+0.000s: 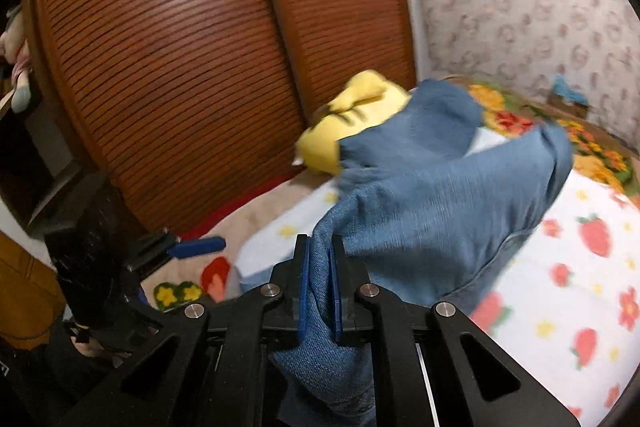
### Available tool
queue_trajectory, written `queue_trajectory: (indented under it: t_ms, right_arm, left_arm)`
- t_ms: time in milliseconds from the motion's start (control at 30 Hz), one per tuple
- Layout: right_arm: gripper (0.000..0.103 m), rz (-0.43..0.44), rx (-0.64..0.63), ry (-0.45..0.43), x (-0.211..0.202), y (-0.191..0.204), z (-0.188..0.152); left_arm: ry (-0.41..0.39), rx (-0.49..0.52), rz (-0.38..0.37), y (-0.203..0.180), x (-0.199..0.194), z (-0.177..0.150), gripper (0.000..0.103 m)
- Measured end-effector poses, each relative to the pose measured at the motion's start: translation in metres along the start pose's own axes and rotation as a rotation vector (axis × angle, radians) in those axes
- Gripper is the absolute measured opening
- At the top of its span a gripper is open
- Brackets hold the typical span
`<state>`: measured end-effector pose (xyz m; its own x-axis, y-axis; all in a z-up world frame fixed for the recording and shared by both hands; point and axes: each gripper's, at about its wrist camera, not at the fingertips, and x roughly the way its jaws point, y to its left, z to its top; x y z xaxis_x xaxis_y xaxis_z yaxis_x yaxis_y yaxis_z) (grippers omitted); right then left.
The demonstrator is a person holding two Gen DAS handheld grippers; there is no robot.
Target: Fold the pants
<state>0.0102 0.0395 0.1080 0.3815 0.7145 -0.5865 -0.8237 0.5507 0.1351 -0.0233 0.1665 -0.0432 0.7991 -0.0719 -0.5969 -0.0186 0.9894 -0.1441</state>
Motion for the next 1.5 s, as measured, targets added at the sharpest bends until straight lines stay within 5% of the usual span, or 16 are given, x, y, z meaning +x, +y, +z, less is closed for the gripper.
queue_trajectory:
  t_ms: [300, 500, 800, 933, 1033, 1067, 1400, 1500]
  right_arm:
    - [0.009, 0.092, 0.049, 0.127, 0.080, 0.002, -0.020]
    - [0.035, 0.079, 0.044, 0.049, 0.035, -0.004, -0.010]
    - [0.040, -0.150, -0.012, -0.042, -0.024, -0.041, -0.004]
    - [0.042, -0.209, 0.037, 0.009, 0.009, -0.069, 0.004]
    - [0.044, -0.197, 0.075, 0.034, 0.034, -0.082, 0.007]
    - [0.045, -0.191, 0.086, 0.040, 0.039, -0.088, 0.009]
    - [0.055, -0.138, 0.149, 0.093, 0.093, -0.122, 0.009]
    - [0.060, -0.143, 0.170, 0.119, 0.101, -0.129, 0.000]
  left_arm:
    - [-0.013, -0.059, 0.059, 0.033, -0.011, 0.000, 0.082]
    - [-0.035, -0.050, 0.040, 0.030, -0.010, 0.007, 0.082]
    - [-0.038, -0.004, -0.061, -0.001, 0.009, 0.028, 0.082]
    - [0.030, -0.014, -0.100, -0.004, 0.034, 0.023, 0.071]
    - [0.073, -0.014, -0.123, -0.003, 0.043, 0.013, 0.043]
    - [0.075, -0.014, -0.144, -0.003, 0.043, 0.010, 0.023]
    - [0.095, -0.030, -0.093, 0.009, 0.041, -0.012, 0.017]
    - [0.106, -0.024, -0.071, 0.007, 0.045, -0.012, 0.025]
